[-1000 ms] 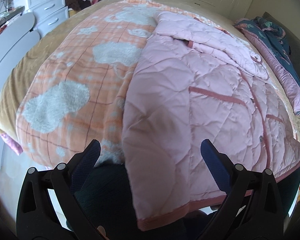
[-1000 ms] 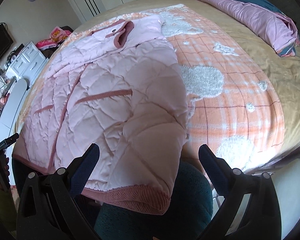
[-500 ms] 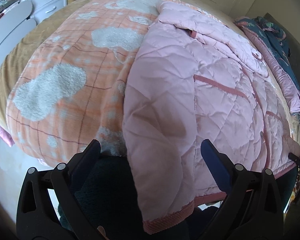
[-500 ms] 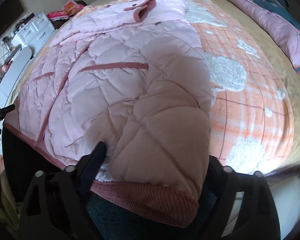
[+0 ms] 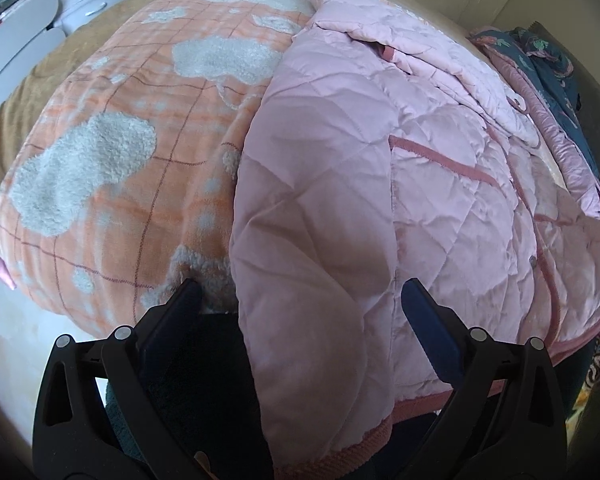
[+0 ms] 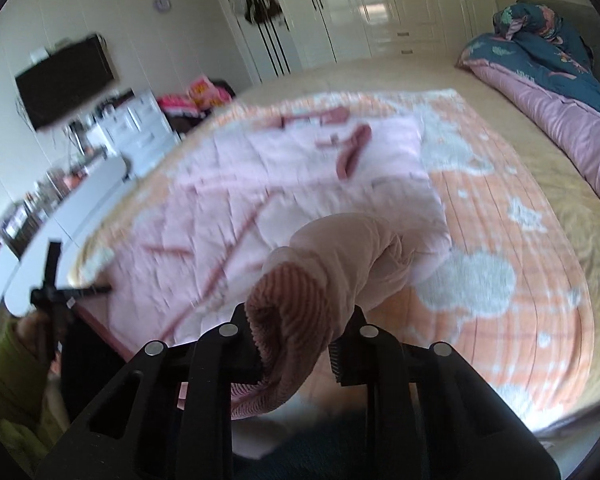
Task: Fold large clothes
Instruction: 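Grasp the ribbed jacket hem with the right tool while the left tool grasps it too, then lift the hem with both tools and fold it toward the collar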
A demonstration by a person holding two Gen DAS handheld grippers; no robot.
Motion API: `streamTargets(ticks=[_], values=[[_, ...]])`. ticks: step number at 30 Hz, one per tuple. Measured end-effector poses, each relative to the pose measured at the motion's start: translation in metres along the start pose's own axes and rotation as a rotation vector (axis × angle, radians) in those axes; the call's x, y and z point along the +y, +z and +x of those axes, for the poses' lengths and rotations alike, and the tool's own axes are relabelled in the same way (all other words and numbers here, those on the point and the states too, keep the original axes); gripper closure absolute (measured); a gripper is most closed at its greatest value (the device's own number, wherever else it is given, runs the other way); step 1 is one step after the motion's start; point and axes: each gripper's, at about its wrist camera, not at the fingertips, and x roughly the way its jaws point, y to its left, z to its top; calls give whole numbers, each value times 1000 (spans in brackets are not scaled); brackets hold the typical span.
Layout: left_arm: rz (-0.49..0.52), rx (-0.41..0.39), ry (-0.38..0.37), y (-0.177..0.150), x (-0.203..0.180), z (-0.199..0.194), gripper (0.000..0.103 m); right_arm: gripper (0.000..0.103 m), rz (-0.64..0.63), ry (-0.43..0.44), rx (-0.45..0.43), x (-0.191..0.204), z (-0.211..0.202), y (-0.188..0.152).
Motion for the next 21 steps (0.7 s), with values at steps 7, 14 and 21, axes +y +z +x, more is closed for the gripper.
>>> streamTargets(ticks=[7,14,21], values=[[71,42,-61,-3,-9,-7,43,82,23,27,-51,-2,1,24],[100,42,-64,-2,-15,-6,87,82,56,46,-99,-4,1,36],[119,-94,-120,24,-31,-38,92,83,98,60,-136,-13,-2,37]])
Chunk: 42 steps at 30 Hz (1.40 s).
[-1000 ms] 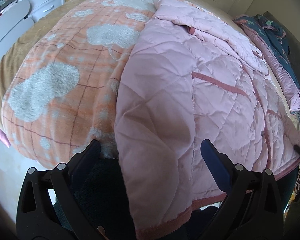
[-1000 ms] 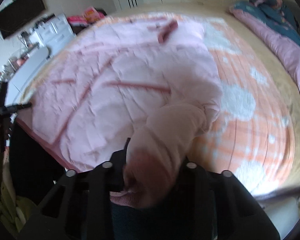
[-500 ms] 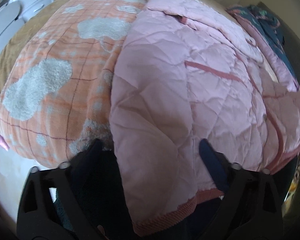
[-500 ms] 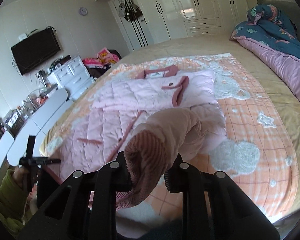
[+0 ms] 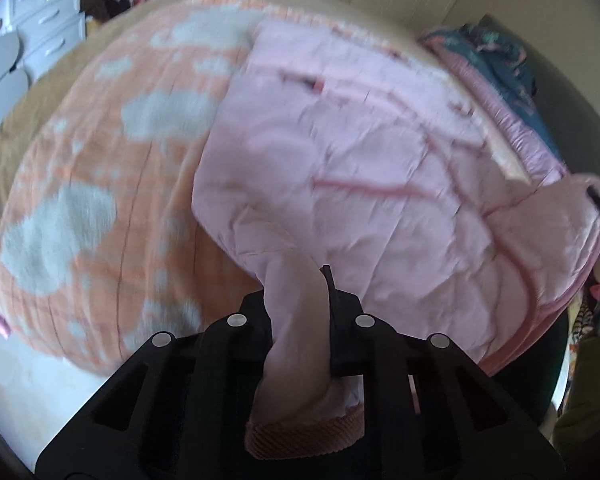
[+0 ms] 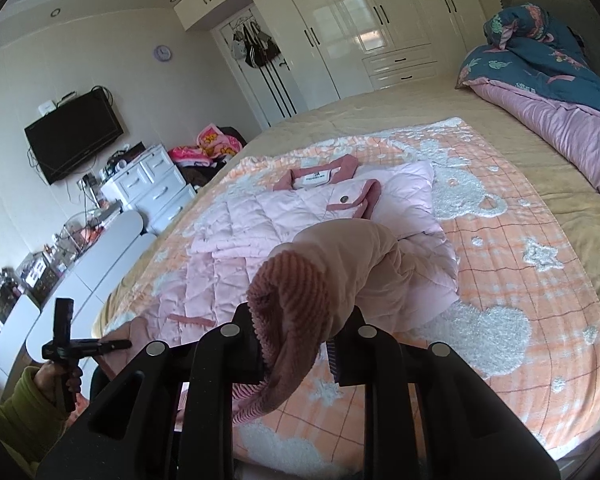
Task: Fold large clothes
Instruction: 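Lift the hem with both tools and fold it toward the collar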
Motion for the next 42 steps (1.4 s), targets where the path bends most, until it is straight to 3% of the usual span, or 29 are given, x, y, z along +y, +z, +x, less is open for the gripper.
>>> streamTargets(ticks=[17,27,42], values=[[-67,-245,-107,94,-16,-42,92,85,125,2,-136,-23,-10,30],[-67,-309,-110,134,-26,-54,92,86,161,-16,-179,-28,-4,59],[-56,-340,-56,177,-33,-51,92,86,231,-33,-181,-40,14,97]])
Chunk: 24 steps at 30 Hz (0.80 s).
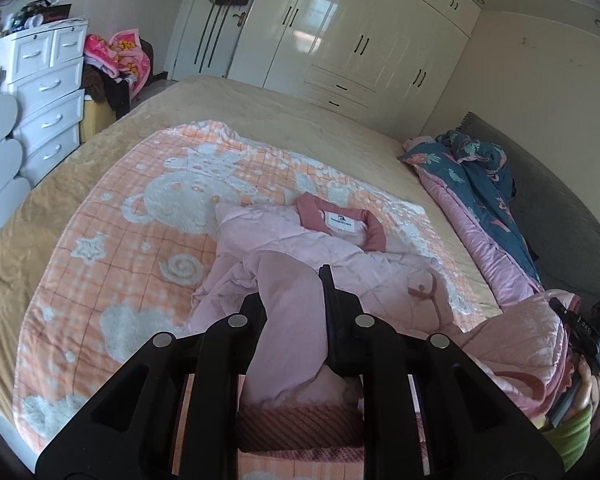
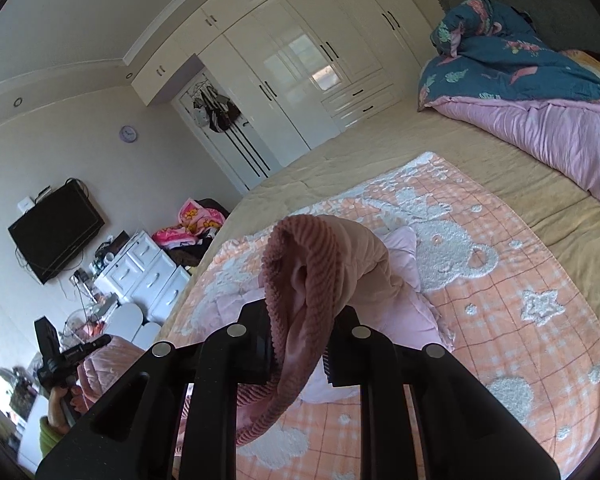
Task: Fold large clothes
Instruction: 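Lift the hem with both tools and fold it toward the collar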
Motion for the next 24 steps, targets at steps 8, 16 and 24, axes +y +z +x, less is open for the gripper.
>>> streamTargets(ticks=[8,16,24], values=[[-10,-34,29,15,1,14,92,86,40,-33,-5,-1,16,14],[-37,-77,57,31,2,35,92,86,87,-53,-6,-10,43,36],[-25,-106,105,44,-1,53,92,86,143,-71,-10,-24,71,53]])
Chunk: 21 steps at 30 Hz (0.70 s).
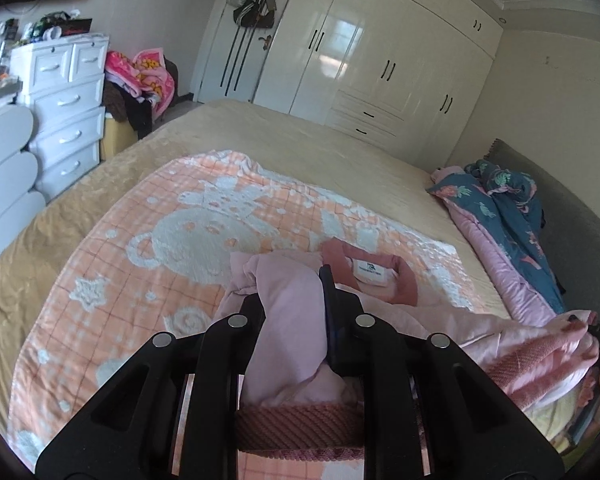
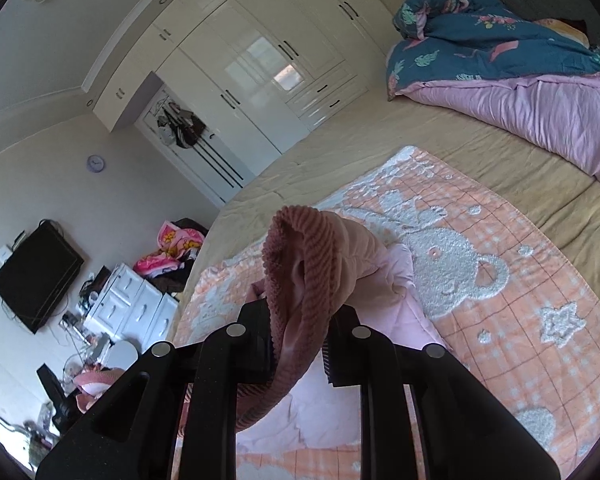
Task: Fold large clothes
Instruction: 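Lift the hem with both tools and fold it toward the collar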
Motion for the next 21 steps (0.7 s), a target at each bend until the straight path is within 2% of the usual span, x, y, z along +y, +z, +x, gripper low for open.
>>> streamTargets(ticks=[5,17,21], values=[[30,-8,39,3,-6,14,92,83,64,8,8,-10,17,8],[58,5,56,12,-13,41,92,70,184,92,24,-31,38,17],[65,12,60,14,-15,49,92,60,200,114,27,-34,45,21]])
